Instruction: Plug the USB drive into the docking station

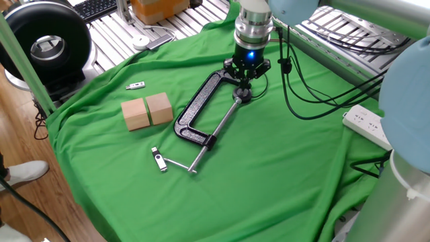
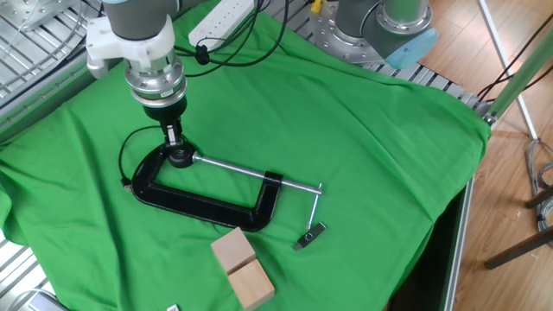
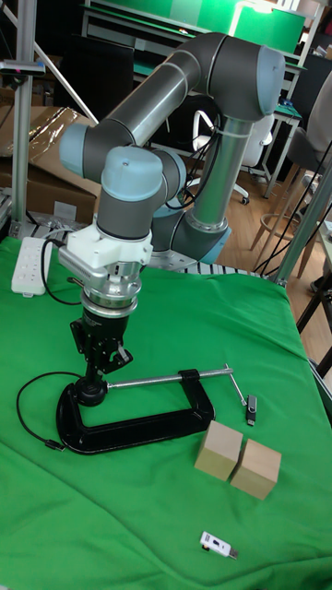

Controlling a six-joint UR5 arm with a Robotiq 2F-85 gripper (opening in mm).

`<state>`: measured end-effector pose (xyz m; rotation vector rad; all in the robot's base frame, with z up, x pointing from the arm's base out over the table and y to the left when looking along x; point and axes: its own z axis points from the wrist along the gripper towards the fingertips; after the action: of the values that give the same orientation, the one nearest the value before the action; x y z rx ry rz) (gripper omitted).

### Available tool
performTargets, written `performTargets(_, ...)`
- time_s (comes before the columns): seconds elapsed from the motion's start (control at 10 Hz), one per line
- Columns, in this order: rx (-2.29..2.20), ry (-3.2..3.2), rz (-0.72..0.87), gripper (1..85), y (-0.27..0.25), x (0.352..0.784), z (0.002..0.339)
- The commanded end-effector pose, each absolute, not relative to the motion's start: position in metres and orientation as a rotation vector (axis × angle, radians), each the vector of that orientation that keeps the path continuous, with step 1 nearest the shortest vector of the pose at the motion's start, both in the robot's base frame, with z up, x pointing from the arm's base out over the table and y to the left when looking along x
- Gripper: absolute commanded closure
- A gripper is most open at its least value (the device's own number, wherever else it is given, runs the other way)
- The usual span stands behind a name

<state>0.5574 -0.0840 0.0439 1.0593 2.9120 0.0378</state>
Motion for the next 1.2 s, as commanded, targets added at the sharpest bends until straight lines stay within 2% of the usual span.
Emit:
performTargets(0.0, 1.068, 2.903, 0.054, 84.0, -0.0825, 0.5589, 0.042)
performTargets(1.1, 1.066, 2.898, 0.047, 84.0, -0.0825, 0.5564, 0.0407)
